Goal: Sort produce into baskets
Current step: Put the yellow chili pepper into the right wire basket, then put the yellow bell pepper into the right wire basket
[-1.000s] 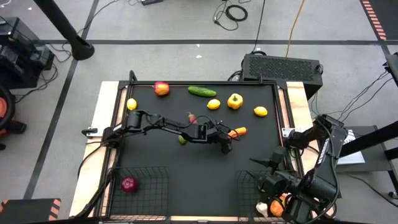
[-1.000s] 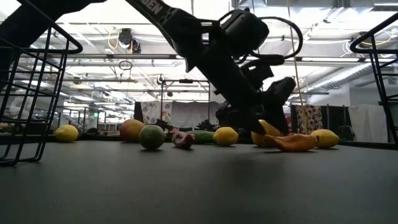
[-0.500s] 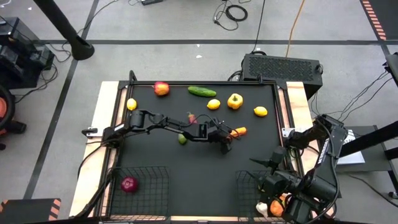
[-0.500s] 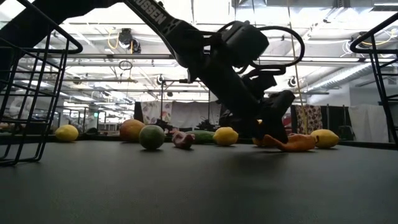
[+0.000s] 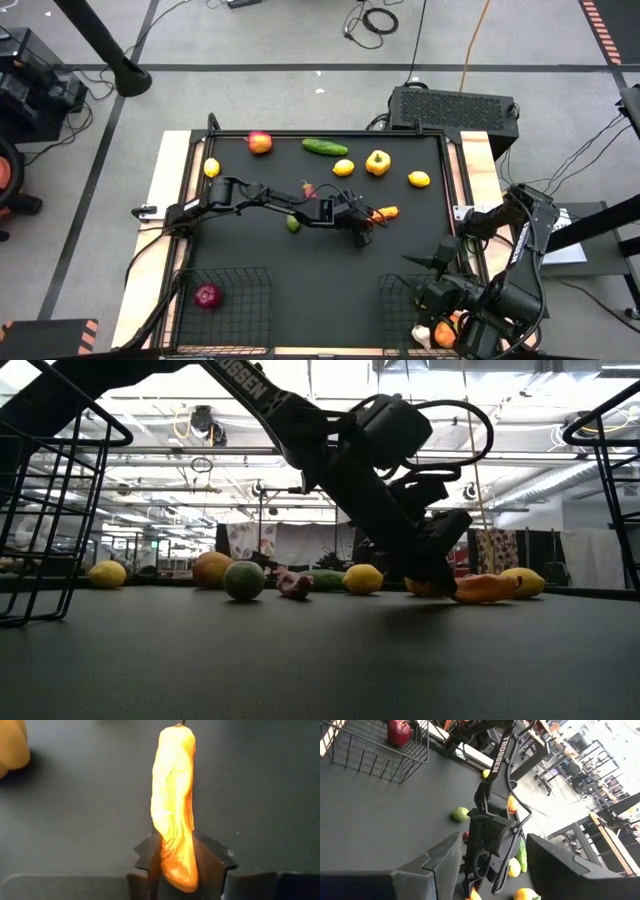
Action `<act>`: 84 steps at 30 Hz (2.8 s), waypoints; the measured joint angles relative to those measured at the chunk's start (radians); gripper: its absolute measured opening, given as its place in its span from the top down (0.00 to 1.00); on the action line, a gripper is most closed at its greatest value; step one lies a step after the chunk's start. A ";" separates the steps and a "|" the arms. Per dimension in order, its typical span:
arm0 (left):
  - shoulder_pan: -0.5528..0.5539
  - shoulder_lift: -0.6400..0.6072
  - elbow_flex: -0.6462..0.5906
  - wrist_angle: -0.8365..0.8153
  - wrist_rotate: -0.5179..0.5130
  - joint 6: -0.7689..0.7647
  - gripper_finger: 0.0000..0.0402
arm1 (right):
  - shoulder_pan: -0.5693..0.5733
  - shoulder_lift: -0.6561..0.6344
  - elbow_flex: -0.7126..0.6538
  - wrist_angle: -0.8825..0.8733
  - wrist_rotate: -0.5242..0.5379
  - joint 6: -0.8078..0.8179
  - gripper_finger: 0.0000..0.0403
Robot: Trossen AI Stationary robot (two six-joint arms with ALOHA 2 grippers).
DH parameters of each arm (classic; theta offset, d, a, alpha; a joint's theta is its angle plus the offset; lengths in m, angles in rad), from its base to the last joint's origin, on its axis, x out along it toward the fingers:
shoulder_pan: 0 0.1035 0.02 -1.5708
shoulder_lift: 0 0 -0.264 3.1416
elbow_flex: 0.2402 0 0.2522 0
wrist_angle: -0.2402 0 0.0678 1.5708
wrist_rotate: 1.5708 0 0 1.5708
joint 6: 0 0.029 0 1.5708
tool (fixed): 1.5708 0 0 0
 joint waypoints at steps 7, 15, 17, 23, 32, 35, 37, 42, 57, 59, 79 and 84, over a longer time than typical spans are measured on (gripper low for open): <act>0.000 -0.029 -0.001 -0.021 -0.002 0.021 0.77 | 0.000 0.000 0.000 0.000 -0.012 0.016 0.47; -0.001 -0.145 -0.001 -0.158 -0.015 0.045 0.77 | 0.001 0.000 0.000 0.002 -0.064 0.043 0.47; -0.003 -0.194 0.000 -0.212 -0.015 0.043 0.77 | 0.007 0.000 0.000 0.001 -0.075 0.064 0.47; -0.047 -0.316 -0.001 -0.340 -0.001 0.037 0.77 | 0.008 0.000 0.000 0.001 -0.122 0.110 0.47; -0.187 -0.405 0.000 -0.286 0.004 0.001 0.77 | 0.021 -0.001 -0.001 0.000 -0.305 0.129 0.47; -0.235 -0.400 0.000 -0.203 0.008 -0.016 0.77 | 0.024 -0.009 -0.001 0.000 -0.360 0.116 0.47; -0.262 -0.381 0.000 -0.122 0.005 -0.034 0.77 | 0.030 -0.025 -0.001 0.000 -0.380 0.121 0.47; -0.314 -0.314 0.000 0.016 -0.048 -0.068 0.77 | 0.038 -0.071 -0.001 0.000 -0.401 0.161 0.47; -0.355 -0.100 0.010 0.425 -0.056 -0.104 0.77 | 0.047 -0.193 0.000 0.137 -0.356 -0.032 0.47; -0.353 -0.082 0.025 0.417 -0.054 -0.104 0.77 | 0.048 -0.212 0.000 0.157 -0.340 -0.072 0.47; -0.355 -0.053 0.066 0.393 -0.027 -0.092 0.63 | 0.048 -0.249 0.000 0.183 -0.242 -0.158 0.47; -0.353 -0.060 0.066 0.392 -0.028 -0.048 0.59 | 0.048 -0.247 0.000 0.194 -0.242 -0.147 0.47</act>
